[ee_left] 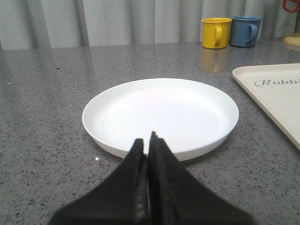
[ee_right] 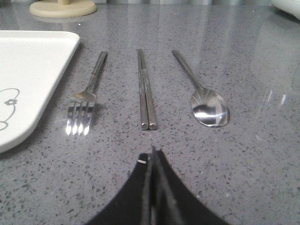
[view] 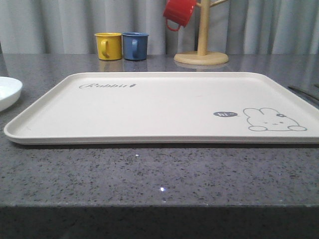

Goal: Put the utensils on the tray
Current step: 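Move the left gripper down over the white plate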

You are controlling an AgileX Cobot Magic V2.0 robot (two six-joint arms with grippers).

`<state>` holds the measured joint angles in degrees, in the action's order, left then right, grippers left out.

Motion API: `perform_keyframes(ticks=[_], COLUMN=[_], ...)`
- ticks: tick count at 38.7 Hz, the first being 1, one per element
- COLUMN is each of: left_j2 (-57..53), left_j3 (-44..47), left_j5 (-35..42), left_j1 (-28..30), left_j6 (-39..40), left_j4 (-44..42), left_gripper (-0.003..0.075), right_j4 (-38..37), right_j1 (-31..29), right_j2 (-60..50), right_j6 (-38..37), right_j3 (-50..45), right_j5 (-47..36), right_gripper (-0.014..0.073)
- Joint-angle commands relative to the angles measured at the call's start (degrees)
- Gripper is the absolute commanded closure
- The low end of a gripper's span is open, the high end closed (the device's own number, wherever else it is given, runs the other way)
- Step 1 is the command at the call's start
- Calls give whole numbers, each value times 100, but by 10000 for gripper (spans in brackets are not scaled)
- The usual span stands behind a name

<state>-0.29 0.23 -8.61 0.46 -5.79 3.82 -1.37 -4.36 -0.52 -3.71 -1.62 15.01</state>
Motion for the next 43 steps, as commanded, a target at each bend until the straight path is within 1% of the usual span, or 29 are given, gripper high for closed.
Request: perform_keyframes(ticks=[1,36,43], left_j2=[-113,-113,-113], left_j3=[17,17,17], left_j5=[486,486,497], left_j1=[3,3,3], left_j6=[45,45,45], left_j4=[46,46,46], left_gripper=[738,738,738], right_j4=[-46,-46,-46], right_j1=[-31,-31,-31], right_j2=[-102,-102,-102], right_j6=[48,48,48], right_j3=[16,16,16], right_j5=[-497,-497,-684], right_gripper=[654,654,654])
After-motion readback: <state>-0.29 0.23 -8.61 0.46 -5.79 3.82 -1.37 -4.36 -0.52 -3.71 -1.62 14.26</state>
